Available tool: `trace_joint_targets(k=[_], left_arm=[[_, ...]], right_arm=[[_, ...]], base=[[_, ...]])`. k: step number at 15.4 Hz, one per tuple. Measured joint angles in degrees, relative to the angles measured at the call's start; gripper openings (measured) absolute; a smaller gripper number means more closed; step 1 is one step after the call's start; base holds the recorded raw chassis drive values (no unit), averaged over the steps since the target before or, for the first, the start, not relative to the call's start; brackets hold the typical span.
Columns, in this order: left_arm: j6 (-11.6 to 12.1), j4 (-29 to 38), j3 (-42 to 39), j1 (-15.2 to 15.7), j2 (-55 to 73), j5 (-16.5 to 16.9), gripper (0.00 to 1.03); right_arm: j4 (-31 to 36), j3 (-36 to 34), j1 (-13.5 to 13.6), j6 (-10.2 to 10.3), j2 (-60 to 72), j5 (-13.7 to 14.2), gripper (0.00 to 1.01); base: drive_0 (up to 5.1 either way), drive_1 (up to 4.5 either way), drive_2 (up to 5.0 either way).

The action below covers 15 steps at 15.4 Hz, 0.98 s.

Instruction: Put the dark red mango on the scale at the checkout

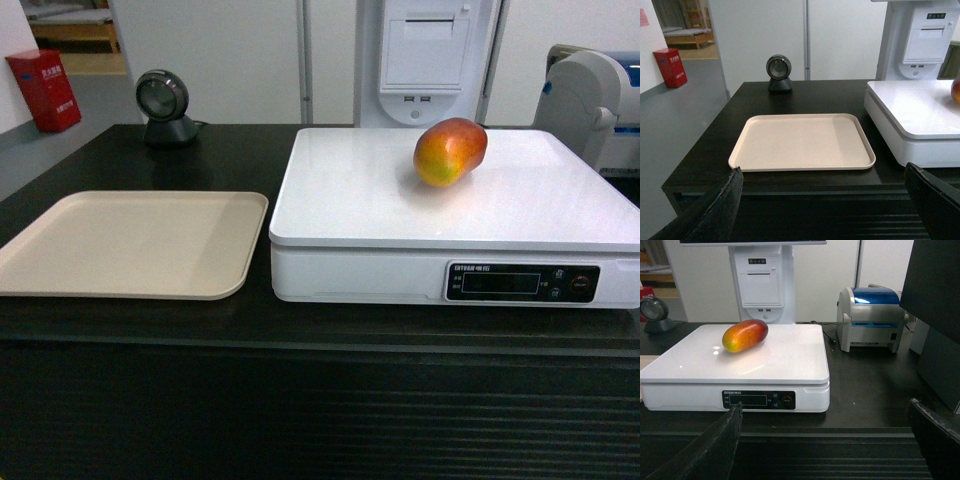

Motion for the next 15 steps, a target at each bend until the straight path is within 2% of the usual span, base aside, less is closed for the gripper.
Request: trace_joint_targets(k=[15], left_arm=[[0.0,0.0,0.0,0.0,0.0,0.0,0.98]], right_arm=[[0.07,0.0,0.0,0.07,0.0,0.04,0.98]], base=[[0.0,0.0,0.0]])
